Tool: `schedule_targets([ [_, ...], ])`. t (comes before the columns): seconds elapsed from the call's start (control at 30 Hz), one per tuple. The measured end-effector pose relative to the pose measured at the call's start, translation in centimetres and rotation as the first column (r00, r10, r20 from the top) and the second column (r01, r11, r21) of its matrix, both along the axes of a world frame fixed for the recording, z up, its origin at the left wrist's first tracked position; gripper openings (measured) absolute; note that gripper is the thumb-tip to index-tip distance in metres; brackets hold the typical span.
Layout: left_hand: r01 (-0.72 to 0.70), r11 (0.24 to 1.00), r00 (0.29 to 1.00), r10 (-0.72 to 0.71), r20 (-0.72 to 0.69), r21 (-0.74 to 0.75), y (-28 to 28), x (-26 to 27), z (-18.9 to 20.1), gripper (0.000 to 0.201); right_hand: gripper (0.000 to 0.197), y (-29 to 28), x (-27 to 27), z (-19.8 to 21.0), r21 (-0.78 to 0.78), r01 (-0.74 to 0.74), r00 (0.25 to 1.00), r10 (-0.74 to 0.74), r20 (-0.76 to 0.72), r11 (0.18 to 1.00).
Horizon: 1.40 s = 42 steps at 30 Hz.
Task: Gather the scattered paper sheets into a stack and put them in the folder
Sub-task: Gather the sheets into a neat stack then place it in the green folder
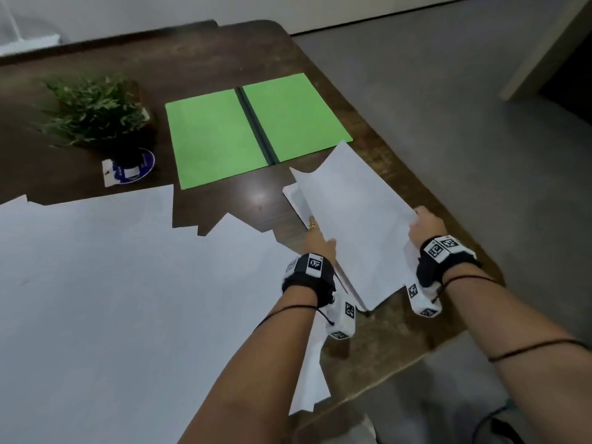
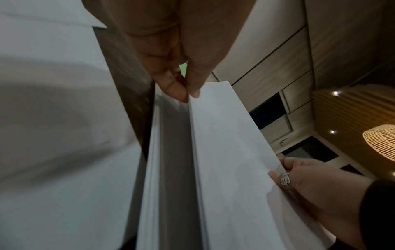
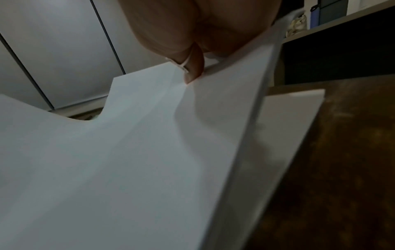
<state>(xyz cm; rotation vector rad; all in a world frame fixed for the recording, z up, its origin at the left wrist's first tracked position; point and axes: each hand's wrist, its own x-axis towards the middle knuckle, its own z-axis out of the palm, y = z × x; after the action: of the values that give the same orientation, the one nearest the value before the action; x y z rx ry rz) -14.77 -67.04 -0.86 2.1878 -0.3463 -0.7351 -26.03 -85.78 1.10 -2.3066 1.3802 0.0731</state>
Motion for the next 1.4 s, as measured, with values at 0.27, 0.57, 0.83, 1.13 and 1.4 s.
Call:
schedule_targets([
  [0.27,-0.056,0.977,0.907,-0.037,0.419,0.207,6.8,-1.0,2.2,0.086,0.083,3.4,0.5,0.7,-0.196,-0.200,0.979,0.204,-0.002,0.960],
  [0.57,-0.389,0.854,0.853,0.192,0.485,0.346,31.7,-1.6,2.4,0.064,0.048,22.7,6.0,2.6,0.012,-0.681,0.683,0.629,0.371,0.732],
  [0.83,-0.413,0.587,0.910,0.284,0.301,0.696,51.8,-6.8,-0.5,0.085,0.051,42.9,7.1,-1.5,0.263,-0.899,0.397,0.906,0.149,0.351],
  [1.13,-0.191,0.619,0.982,0.120,0.148,0.762,57.6,-7.3,-1.2,0.052,0.079,53.4,5.9,-2.6,0.247,-0.886,0.354,0.917,-0.185,0.392],
  [1.4,-0.297,0.678,0.955,0.223,0.196,0.673,60.6,-2.7,0.1,0.093,0.068,57.3,6.1,-2.8,0.291,-0.921,0.259,0.965,-0.043,0.260],
])
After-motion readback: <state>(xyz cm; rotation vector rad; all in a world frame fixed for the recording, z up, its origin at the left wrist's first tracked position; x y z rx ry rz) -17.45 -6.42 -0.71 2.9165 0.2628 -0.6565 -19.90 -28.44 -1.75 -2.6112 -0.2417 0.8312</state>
